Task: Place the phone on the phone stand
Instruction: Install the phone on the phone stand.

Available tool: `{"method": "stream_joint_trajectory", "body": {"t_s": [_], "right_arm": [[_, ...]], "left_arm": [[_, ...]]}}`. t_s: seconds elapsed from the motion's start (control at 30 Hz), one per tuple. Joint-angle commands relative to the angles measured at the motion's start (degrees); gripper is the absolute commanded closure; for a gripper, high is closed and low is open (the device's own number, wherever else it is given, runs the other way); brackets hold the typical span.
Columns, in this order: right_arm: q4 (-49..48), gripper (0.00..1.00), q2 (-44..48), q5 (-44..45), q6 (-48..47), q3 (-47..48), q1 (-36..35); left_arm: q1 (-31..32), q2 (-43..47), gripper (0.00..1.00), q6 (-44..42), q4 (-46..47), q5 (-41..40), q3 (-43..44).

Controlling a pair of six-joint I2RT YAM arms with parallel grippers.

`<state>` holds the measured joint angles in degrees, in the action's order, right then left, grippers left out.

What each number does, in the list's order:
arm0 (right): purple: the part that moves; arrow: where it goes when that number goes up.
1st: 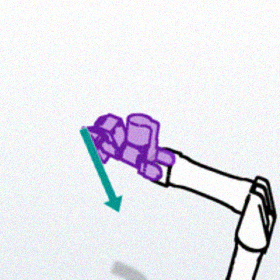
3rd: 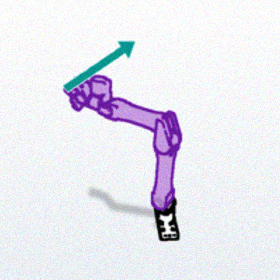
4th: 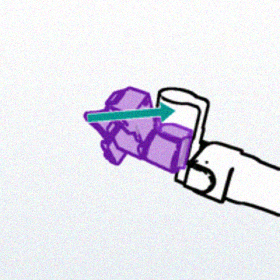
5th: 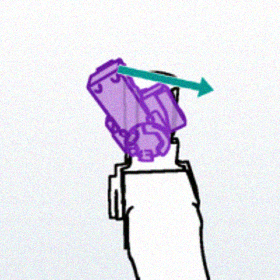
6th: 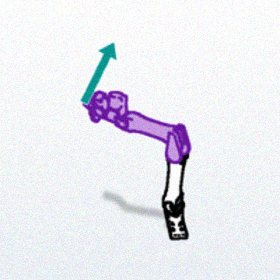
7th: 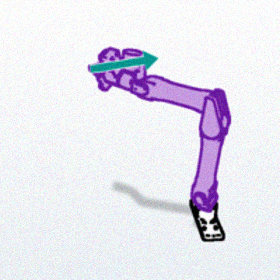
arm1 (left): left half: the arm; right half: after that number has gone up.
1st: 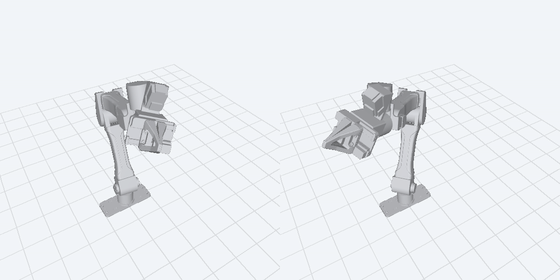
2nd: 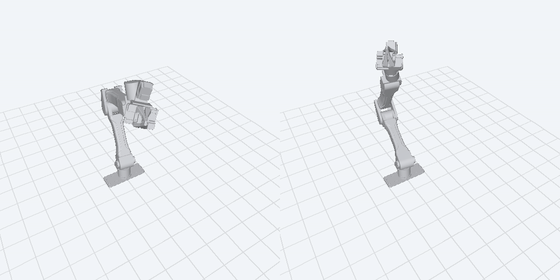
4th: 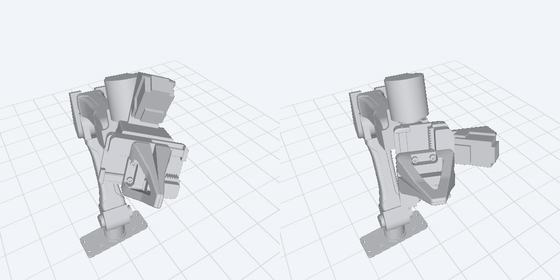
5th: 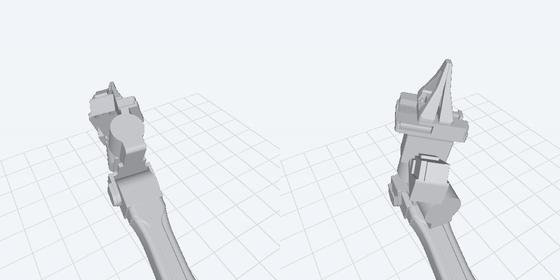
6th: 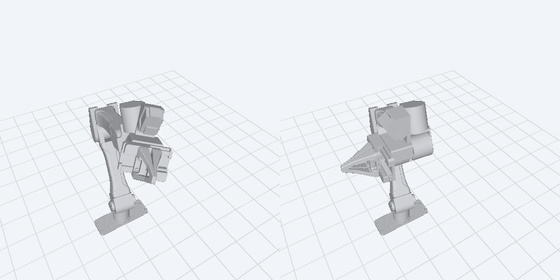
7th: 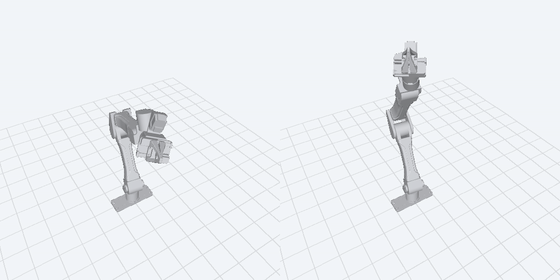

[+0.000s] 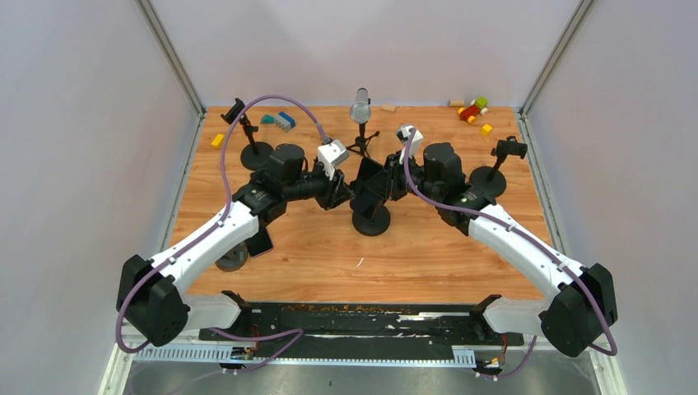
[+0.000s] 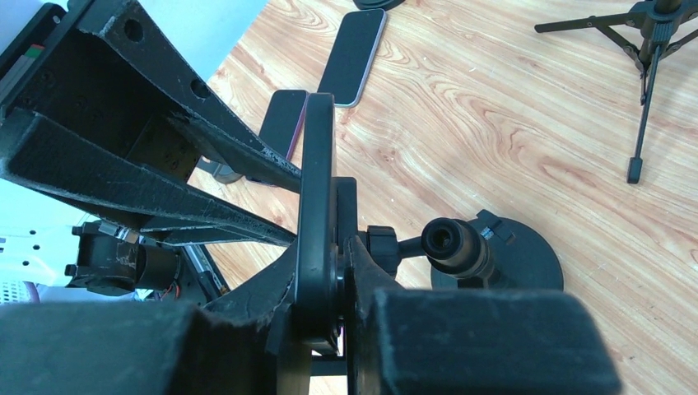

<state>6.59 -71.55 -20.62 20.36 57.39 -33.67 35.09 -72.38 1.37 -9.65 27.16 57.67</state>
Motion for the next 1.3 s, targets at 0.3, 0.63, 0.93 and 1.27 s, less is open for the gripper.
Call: {"method": "stream_joint_trajectory", "body": {"t_s": [0.3,0.63,0.93,1.27], "right_arm": [[-1.2,0.88,-0.8,4.7,-0.5,-0.7,1.6],[-5.1,0.59,1.9,1.0,-4.1,-4.1,2.2],[-5.3,0.39,4.0,-4.8,-9.8,-3.5,2.7],[-0.1,0.31,4.7,-9.8,-14.9,-1.2,3.1]], "left_arm": [[1.3,4.6,0.44,-3.4,-3.4,1.7,0.2],[1.1,4.5,0.32,-5.3,-5.1,1.3,1.6],[1.2,3.8,0.22,-6.7,-5.9,0.2,3.9],[1.2,2.0,0.21,-6.2,-6.7,0.1,6.3]]}}
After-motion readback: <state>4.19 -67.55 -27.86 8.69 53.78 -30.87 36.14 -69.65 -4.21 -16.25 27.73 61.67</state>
